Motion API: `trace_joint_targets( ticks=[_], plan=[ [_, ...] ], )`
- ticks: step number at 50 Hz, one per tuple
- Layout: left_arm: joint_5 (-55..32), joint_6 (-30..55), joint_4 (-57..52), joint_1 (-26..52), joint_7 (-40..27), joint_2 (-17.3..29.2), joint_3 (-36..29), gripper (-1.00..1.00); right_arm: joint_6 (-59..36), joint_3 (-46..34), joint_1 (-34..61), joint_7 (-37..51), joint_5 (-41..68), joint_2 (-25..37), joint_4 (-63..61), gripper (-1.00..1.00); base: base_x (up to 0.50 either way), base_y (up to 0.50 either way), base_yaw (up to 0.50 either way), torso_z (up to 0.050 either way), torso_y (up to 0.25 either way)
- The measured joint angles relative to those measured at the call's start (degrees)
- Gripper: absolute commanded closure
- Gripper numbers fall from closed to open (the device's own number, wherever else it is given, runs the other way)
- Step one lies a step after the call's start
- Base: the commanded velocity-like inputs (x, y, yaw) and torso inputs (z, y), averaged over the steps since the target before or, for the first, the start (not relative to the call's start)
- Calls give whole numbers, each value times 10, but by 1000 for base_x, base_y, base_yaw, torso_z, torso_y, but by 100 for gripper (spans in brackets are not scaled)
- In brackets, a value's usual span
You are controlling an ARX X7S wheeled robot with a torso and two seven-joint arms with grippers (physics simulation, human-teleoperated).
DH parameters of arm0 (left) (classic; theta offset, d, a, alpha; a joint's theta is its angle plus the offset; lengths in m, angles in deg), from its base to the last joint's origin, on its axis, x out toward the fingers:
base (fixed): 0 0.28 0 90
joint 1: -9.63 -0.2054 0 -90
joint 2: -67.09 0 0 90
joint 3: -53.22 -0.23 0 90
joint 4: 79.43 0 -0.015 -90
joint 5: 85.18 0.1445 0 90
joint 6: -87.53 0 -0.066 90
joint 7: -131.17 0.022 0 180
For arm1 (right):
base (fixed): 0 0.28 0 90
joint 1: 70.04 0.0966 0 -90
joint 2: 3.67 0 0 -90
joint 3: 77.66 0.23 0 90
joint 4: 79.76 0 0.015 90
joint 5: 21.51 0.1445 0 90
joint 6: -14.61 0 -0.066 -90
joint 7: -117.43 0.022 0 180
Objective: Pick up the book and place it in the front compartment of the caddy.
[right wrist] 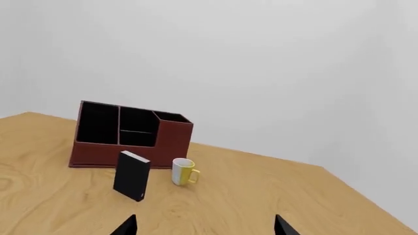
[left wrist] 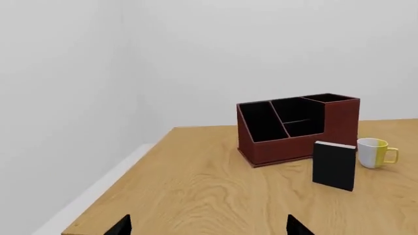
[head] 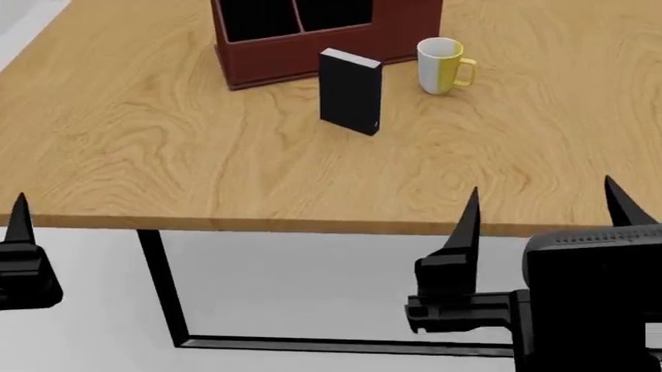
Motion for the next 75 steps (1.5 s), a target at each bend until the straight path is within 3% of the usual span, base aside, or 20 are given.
trace_joint_targets(
  ticks=[75],
  plan=[
    [-16,-3,-8,-1,-21,11,-9,-100,44,-1,-22,12,17,12,35,-100,500,27,0,0,2]
  ],
)
